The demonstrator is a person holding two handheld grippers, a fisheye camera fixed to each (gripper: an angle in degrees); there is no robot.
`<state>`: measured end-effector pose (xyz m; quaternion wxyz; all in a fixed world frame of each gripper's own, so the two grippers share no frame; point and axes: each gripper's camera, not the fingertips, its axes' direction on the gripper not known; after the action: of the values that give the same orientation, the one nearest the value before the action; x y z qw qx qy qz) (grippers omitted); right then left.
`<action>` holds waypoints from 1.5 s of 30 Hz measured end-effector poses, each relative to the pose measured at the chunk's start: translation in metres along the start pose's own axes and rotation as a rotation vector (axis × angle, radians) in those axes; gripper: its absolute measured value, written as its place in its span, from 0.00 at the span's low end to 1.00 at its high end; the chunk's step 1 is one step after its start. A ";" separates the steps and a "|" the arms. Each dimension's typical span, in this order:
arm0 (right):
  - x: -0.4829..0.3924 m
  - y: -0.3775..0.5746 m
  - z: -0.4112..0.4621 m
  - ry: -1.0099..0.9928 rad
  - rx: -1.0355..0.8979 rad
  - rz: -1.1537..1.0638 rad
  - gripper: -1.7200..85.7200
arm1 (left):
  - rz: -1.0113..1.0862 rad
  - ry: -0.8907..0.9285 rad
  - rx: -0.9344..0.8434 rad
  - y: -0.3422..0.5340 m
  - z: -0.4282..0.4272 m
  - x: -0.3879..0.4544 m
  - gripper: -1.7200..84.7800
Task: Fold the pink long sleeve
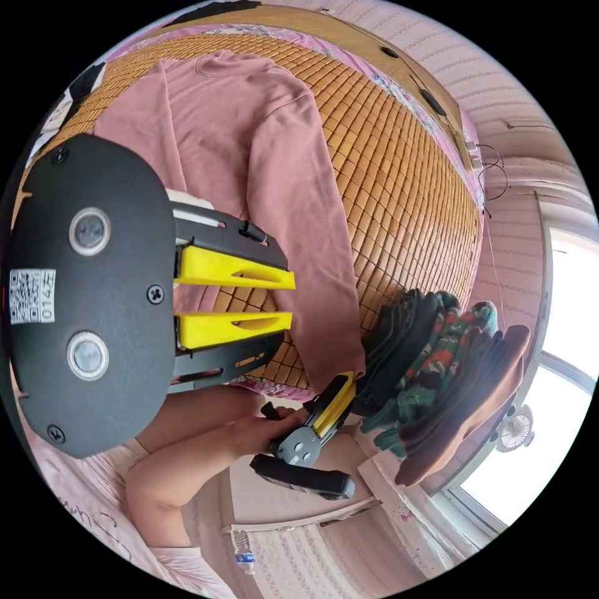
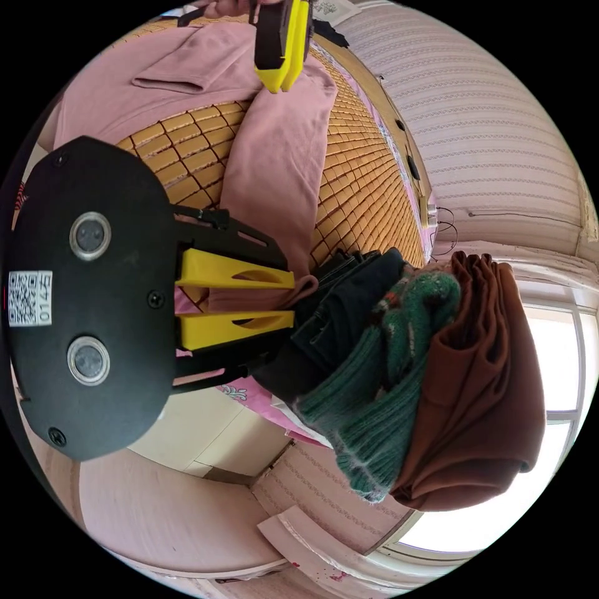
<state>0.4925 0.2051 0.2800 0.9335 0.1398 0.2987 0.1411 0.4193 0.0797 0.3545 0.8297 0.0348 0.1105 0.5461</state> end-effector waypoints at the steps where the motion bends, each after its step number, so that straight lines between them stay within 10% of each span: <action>1: 0.004 0.002 0.000 -0.013 0.008 0.013 0.09 | 0.013 -0.023 -0.003 -0.007 0.003 0.003 0.09; 27: 0.039 0.031 -0.005 -0.077 -0.012 -0.018 0.03 | 0.017 -0.102 -0.103 -0.027 0.069 0.026 0.02; 37: 0.061 0.036 -0.076 -0.632 0.371 -0.048 0.02 | -0.058 -0.074 0.128 0.030 -0.012 -0.005 0.01; 45: -0.034 0.046 -0.167 -1.570 0.444 -0.703 0.05 | -0.331 -0.070 0.460 0.249 -0.162 -0.071 0.06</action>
<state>0.3581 0.2655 0.1825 0.8099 0.2742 -0.3814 -0.3514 0.1329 0.1041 0.2517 0.8813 0.2224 0.2067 0.3621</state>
